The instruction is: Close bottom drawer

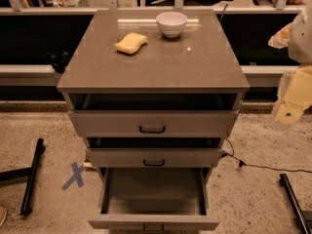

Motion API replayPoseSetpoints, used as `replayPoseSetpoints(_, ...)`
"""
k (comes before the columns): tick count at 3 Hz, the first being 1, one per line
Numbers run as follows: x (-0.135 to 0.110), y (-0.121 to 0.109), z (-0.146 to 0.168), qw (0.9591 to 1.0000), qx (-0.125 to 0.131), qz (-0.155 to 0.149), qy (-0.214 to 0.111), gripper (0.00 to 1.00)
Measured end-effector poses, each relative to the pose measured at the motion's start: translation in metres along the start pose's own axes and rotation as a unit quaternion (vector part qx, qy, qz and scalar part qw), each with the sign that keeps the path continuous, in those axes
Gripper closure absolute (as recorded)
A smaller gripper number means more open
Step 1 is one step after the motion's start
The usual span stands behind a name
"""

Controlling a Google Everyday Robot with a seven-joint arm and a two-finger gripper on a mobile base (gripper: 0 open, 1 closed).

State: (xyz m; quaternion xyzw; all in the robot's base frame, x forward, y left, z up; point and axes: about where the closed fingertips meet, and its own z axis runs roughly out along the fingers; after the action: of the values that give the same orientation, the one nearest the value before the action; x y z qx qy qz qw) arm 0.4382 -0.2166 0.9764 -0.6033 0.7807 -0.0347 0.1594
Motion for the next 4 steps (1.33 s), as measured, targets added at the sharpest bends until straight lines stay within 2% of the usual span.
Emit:
replayPoseSetpoints(2, 0.003, 0.001, 0.007, 0.9999, -0.006, 0.012, -0.008, 0.00)
replayPoseSetpoints(3, 0.005, 0.017, 0.056, 0.9957, -0.060, 0.060, -0.037, 0.00)
replayPoseSetpoints(4, -0.003, 0.060, 0.126, 0.9759, -0.148, 0.131, -0.092, 0.00)
